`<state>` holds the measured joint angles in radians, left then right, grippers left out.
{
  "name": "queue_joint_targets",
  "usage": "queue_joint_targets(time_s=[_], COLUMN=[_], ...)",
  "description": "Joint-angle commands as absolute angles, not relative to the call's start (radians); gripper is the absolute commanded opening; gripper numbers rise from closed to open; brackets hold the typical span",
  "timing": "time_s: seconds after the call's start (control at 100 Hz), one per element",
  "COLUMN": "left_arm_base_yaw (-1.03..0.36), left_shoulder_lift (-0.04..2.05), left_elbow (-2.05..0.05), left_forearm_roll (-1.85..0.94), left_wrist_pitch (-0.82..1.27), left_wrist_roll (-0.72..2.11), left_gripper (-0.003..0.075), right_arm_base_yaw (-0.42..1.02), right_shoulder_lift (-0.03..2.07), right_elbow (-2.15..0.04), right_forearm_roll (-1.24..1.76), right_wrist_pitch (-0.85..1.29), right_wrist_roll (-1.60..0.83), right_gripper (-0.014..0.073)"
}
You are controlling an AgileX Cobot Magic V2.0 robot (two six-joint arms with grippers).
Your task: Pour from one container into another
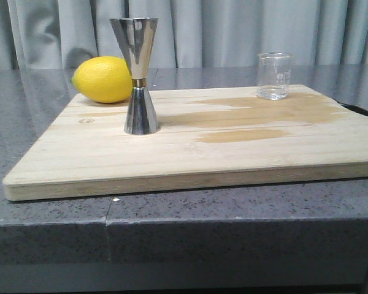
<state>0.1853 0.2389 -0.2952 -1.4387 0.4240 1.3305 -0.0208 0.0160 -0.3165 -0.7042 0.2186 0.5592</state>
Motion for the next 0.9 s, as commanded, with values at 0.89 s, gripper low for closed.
queue_joint_targets(time_s=[0.89], left_arm_base_yaw=[-0.025], left_shoulder_lift=[0.247], left_elbow=[-0.174], left_forearm_roll=[-1.596], left_wrist_pitch=[0.202], left_wrist_roll=[1.331], left_gripper=[-0.0019], right_arm_base_yaw=[-0.022], right_shoulder_lift=[-0.021], right_elbow=[-0.239], right_forearm_roll=[-0.701], right_wrist_pitch=[0.154], right_wrist_roll=[0.556], right_gripper=[-0.0075])
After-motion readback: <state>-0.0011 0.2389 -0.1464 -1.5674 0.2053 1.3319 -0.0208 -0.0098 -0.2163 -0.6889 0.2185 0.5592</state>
